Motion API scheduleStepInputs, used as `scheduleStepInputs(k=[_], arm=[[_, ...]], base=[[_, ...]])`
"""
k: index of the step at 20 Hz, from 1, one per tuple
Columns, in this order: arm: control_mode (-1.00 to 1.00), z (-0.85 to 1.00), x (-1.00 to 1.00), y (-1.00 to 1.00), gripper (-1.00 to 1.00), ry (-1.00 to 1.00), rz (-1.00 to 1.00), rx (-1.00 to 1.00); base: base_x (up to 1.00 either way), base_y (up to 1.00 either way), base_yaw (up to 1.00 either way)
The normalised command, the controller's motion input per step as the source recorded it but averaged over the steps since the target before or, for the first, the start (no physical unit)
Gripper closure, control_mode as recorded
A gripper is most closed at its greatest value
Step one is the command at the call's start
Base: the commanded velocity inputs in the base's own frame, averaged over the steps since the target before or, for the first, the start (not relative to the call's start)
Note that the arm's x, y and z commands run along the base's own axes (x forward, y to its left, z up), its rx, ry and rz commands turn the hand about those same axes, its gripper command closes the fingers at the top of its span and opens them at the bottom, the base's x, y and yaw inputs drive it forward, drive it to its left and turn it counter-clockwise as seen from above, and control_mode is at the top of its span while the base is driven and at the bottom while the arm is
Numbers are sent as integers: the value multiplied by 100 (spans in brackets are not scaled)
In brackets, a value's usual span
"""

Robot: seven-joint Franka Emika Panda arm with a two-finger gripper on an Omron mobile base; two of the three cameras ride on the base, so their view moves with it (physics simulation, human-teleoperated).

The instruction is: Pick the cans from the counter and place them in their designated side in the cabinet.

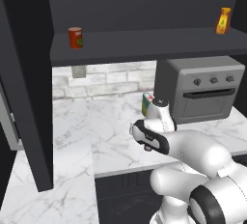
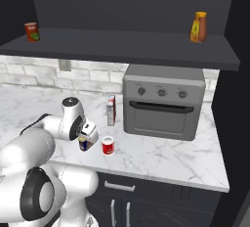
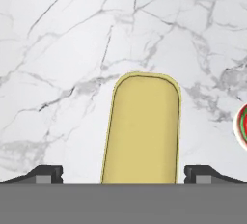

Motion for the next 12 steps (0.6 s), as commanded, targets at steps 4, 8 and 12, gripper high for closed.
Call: scheduleStepInputs(k=[4, 8, 12], arm=[[-100, -15, 4, 0, -100, 0, 0, 0], [-100, -14, 3, 0, -100, 0, 0, 0], [-100, -15, 1, 0, -100, 0, 0, 0]], base=[[0, 0, 0], [0, 0, 0], [0, 0, 0]])
